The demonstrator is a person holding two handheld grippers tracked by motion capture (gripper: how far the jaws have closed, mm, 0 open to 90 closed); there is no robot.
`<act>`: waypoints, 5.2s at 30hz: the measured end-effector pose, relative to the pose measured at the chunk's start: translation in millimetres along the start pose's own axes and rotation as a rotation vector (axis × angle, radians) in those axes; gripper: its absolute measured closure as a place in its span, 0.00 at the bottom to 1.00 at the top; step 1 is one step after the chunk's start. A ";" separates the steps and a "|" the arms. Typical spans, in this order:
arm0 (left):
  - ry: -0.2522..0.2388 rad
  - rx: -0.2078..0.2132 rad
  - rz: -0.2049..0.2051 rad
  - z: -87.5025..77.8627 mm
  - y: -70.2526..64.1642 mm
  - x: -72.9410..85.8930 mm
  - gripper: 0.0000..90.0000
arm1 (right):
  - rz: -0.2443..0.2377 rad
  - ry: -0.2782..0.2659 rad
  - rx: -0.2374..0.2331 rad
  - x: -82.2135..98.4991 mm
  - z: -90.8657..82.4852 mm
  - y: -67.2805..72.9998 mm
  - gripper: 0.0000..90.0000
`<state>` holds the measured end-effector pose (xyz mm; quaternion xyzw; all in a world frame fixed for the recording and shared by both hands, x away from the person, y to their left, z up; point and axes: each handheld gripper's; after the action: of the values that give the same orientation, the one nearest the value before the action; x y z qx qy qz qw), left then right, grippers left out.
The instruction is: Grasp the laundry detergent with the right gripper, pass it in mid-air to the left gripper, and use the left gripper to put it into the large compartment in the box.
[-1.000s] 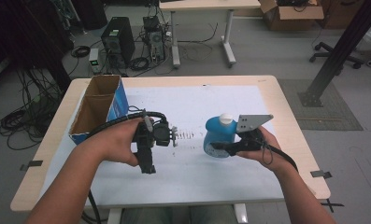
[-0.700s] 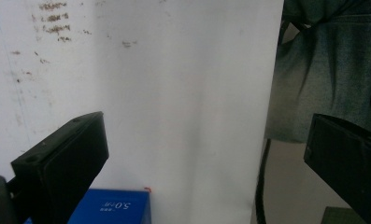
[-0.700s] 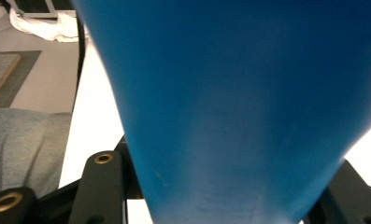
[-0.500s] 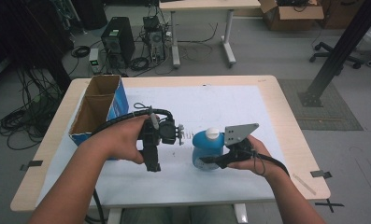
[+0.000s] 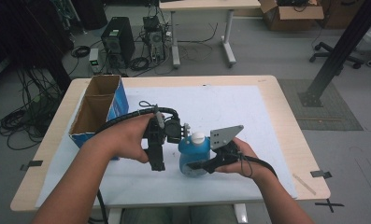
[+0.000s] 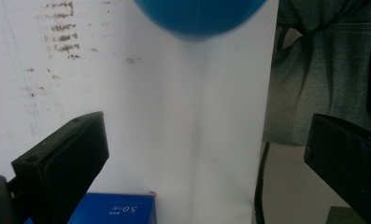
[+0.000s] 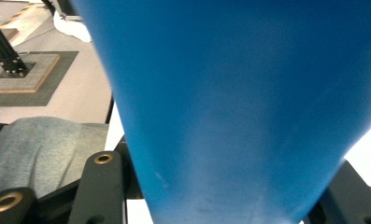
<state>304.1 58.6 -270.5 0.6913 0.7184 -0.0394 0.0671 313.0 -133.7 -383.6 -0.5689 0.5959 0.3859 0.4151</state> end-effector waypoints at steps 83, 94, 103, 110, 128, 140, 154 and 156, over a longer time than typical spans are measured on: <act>0.004 -0.020 0.043 -0.1 -6.4 -15.8 0.21 | 0.006 -0.007 0.001 -24.0 62.2 12.5 0.50; 0.007 -0.018 0.036 -2.0 -6.5 -14.2 0.28 | -0.007 -0.012 0.010 -25.9 62.4 12.8 0.50; 0.014 -0.024 0.020 -1.2 -5.3 -14.1 0.42 | 0.000 -0.015 0.005 -26.2 64.7 15.2 0.50; 0.031 -0.041 0.031 -0.2 -7.5 -15.5 0.43 | 0.015 -0.010 0.007 -27.0 65.3 15.9 0.50; 0.027 -0.049 0.035 -8.1 -8.1 -18.4 0.44 | -0.020 -0.057 0.031 -26.9 60.3 16.0 0.49; 0.032 -0.055 0.042 -10.2 -8.1 -23.3 0.44 | 0.016 -0.115 0.050 -21.4 56.0 17.7 0.46; 0.036 -0.082 0.047 -13.4 -7.6 -26.9 0.44 | 0.074 -0.141 0.067 -17.3 48.8 14.8 0.22; 0.043 -0.081 0.047 -15.0 -8.0 -28.7 0.44 | 0.077 -0.140 0.069 -17.4 49.1 14.3 0.21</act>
<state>296.4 32.1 -251.7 0.7053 0.7044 0.0065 0.0804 301.5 -80.9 -385.1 -0.5026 0.5998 0.4197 0.4599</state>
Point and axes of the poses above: each handheld gripper's, and its own axes: z roughly forward along the jaws, x roughly out of its underside, y roughly to its left, and after that the axes turned 8 degrees about -y, right-handed
